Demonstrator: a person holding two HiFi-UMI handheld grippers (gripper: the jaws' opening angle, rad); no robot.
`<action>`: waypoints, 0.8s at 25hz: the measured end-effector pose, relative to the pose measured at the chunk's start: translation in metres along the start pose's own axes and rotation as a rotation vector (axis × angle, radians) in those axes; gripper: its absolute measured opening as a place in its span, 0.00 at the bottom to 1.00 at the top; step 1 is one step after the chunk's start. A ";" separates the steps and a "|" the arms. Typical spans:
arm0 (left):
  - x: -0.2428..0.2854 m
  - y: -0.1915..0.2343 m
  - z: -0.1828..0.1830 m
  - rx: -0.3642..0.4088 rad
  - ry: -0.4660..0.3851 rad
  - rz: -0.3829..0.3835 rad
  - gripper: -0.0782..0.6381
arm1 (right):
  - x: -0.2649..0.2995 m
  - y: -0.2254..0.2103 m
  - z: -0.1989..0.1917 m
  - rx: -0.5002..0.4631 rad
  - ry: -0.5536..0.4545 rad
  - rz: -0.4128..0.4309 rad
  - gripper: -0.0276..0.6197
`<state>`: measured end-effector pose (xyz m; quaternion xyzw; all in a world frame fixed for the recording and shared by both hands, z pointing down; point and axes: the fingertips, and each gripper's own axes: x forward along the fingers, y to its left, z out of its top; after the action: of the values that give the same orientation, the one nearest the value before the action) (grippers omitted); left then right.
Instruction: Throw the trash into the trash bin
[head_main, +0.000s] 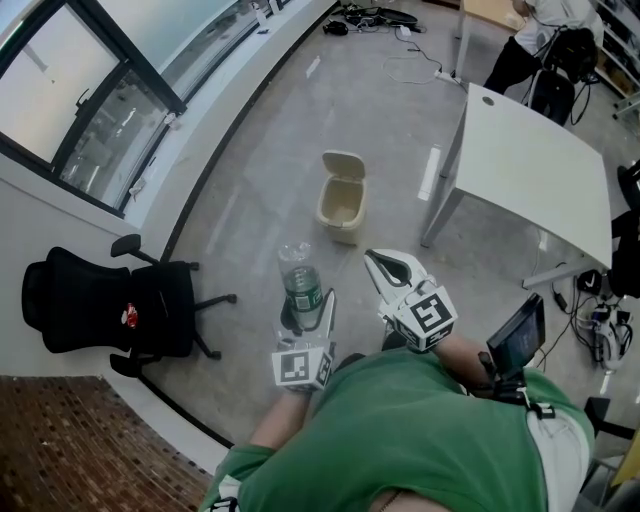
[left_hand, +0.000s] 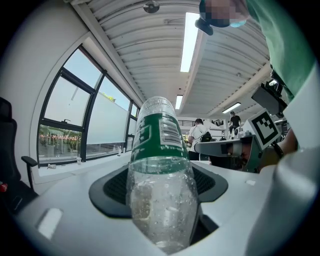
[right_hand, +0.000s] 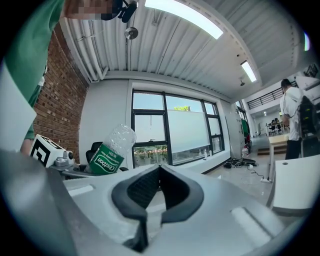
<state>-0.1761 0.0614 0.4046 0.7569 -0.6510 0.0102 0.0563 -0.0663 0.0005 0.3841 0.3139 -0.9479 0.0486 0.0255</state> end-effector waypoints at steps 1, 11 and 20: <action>0.009 -0.003 0.001 0.004 0.002 0.001 0.58 | 0.002 -0.009 0.001 0.002 -0.001 0.003 0.05; 0.090 -0.040 0.005 0.038 0.035 0.006 0.58 | 0.011 -0.092 0.001 0.040 0.004 0.026 0.05; 0.119 -0.053 0.003 0.077 0.081 0.024 0.58 | 0.021 -0.129 -0.009 0.086 0.012 0.052 0.05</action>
<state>-0.1063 -0.0486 0.4084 0.7496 -0.6563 0.0666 0.0535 -0.0057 -0.1134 0.4041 0.2895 -0.9526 0.0918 0.0165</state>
